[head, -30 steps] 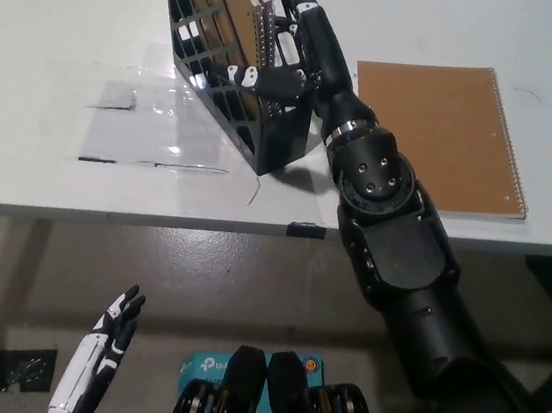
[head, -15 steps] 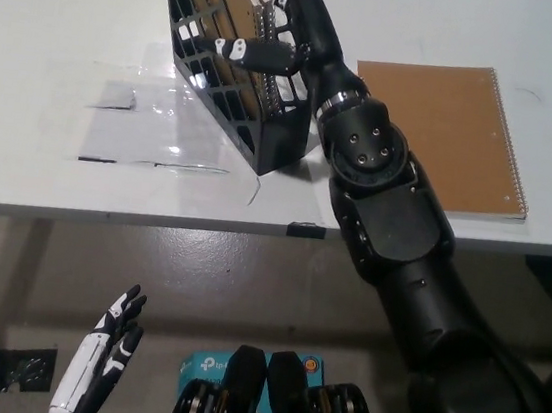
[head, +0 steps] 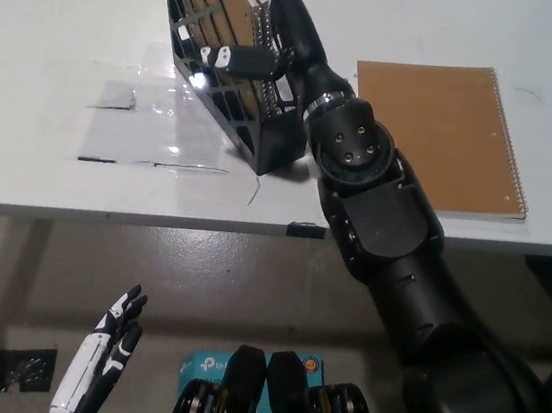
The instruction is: Use the right hand to pick up a book from the book holder on the left side and put it on another book on the right side
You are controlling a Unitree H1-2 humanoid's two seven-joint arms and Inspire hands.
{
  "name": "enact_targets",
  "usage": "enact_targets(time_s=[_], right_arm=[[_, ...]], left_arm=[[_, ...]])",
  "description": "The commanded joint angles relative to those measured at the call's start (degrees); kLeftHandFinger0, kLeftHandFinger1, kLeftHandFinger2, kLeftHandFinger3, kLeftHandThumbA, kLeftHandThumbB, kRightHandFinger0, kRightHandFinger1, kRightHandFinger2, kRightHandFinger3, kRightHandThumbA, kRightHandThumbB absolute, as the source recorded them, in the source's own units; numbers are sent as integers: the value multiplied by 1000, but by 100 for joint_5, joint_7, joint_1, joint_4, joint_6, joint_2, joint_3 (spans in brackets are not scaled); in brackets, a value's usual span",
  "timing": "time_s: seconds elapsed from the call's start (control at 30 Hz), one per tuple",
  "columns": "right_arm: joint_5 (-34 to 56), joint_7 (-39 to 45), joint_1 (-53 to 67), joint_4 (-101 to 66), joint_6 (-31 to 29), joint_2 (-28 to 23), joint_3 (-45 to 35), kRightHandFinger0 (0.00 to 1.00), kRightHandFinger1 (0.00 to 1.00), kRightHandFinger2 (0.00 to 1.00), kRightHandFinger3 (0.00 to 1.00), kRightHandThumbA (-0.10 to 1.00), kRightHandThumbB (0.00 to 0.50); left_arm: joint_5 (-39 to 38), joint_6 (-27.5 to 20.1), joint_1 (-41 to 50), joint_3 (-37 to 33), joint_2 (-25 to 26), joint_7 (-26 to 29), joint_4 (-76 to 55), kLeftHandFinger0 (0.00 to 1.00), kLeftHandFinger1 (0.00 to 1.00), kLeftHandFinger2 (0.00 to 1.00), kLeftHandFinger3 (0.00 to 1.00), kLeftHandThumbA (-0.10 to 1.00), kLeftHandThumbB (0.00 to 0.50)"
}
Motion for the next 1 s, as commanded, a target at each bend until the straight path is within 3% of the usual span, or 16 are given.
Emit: enact_targets(time_s=[0.0, 0.13, 0.6, 0.63, 0.67, 0.7, 0.73, 0.77, 0.8, 0.83, 0.87, 0.9, 0.97], right_arm=[[-58, 64, -455, 199, -242, 3, 58, 821, 950, 1000, 1000, 1000, 354], [-34, 70, -513, 384, -303, -44, 48, 779, 934, 1000, 1000, 1000, 331], [-24, 106, -570, 480, -317, -93, 48, 763, 928, 1000, 1000, 1000, 338], [-73, 55, -566, 462, -299, -97, 73, 736, 872, 1000, 1000, 1000, 342], [-167, -53, -558, 435, -244, -102, 118, 588, 667, 837, 1000, 1000, 339], [-164, -55, -555, 432, -243, -103, 122, 588, 667, 837, 1000, 1000, 339], [-59, -132, -571, 454, -209, -64, 14, 232, 274, 399, 639, 787, 265], [282, -188, -619, 478, -209, 2, -287, 46, 55, 110, 222, 280, 207], [755, 133, -654, 504, -93, 51, -608, 2, 7, 139, 109, -77, 177], [1071, 308, -680, 543, 8, 99, -884, 0, 101, 361, 261, -99, 159], [1363, 361, -705, 573, 137, 144, -1189, 0, 191, 580, 473, -100, 144], [1414, 409, -701, 564, 169, 152, -1285, 0, 216, 624, 579, -100, 140], [1536, 486, -714, 574, 319, 142, -1486, 0, 249, 657, 659, -100, 125]], left_arm=[[-19, -241, -110, 6, 44, 103, -130, 1000, 1000, 1000, 1000, 980, 196], [-13, -229, -103, 10, 52, 102, -148, 1000, 1000, 1000, 1000, 1000, 207], [-45, -194, -105, -11, 48, 56, -158, 1000, 1000, 1000, 1000, 1000, 203], [-50, -240, -109, -16, 41, 61, -126, 1000, 1000, 1000, 1000, 1000, 202], [-67, -283, -102, -19, 44, 54, -96, 1000, 1000, 1000, 1000, 1000, 202], [-67, -283, -100, -19, 44, 53, -97, 1000, 1000, 1000, 1000, 1000, 202], [-66, -319, -111, -15, 49, 61, -75, 1000, 1000, 1000, 1000, 995, 200], [-55, -294, -153, -13, 40, 72, -71, 1000, 1000, 1000, 1000, 994, 204], [-76, -289, -145, -3, 48, 62, -87, 1000, 1000, 1000, 1000, 992, 205], [-102, -307, -124, 6, 52, 56, -99, 1000, 1000, 1000, 1000, 990, 203], [-114, -341, -127, 10, 57, 56, -81, 1000, 1000, 1000, 1000, 987, 201], [-95, -328, -127, 3, 62, 54, -86, 1000, 1000, 1000, 1000, 996, 204], [-20, -288, -142, -16, 70, 64, -100, 1000, 1000, 1000, 1000, 1000, 197]])
